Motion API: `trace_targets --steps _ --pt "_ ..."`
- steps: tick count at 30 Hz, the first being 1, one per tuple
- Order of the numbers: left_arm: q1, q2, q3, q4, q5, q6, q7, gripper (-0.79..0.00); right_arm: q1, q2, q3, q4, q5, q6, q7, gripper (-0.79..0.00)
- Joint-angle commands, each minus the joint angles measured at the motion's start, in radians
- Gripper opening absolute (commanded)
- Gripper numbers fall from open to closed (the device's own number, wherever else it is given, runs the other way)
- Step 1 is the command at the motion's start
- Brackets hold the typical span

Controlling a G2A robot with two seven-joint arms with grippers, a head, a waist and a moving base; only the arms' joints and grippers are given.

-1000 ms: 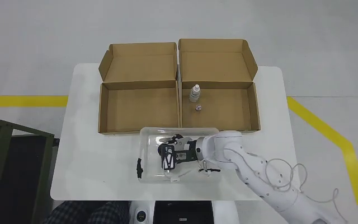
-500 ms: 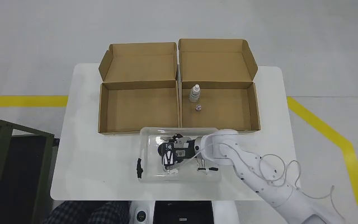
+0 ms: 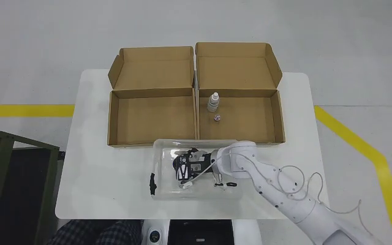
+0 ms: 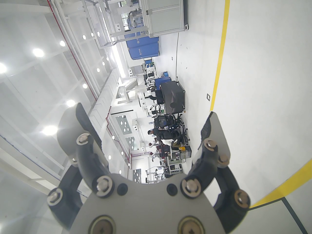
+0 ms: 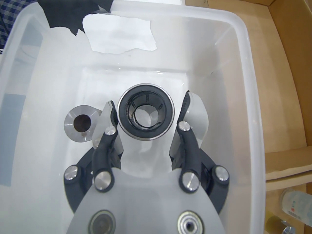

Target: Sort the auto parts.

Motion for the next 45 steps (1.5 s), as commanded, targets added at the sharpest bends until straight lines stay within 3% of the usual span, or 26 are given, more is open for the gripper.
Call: trace_targets --steps 1,9,13,14,26,45 --pt "0.000 0.000 0.000 0.000 0.000 0.000 0.000 0.000 0.004 -0.003 -0.003 0.009 0.001 0.000 -0.005 -0.348" --pt "0.000 0.000 0.000 0.000 0.000 0.000 0.000 0.000 0.017 -0.013 -0.007 0.045 0.012 -0.008 -0.023 -0.468" --pt "0.000 0.000 0.000 0.000 0.000 0.000 0.000 0.000 0.021 -0.016 -0.007 0.056 0.028 -0.022 -0.040 -0.767" --pt "0.000 0.000 0.000 0.000 0.000 0.000 0.000 0.000 0.021 -0.017 -0.006 0.055 0.033 -0.029 -0.047 -0.785" --pt "0.000 0.000 0.000 0.000 0.000 0.000 0.000 0.000 0.003 0.002 0.072 -0.030 0.056 -0.079 -0.114 -0.785" --pt "0.000 0.000 0.000 0.000 0.000 0.000 0.000 0.000 -0.183 0.085 0.399 -0.263 0.094 -0.112 -0.231 -0.785"
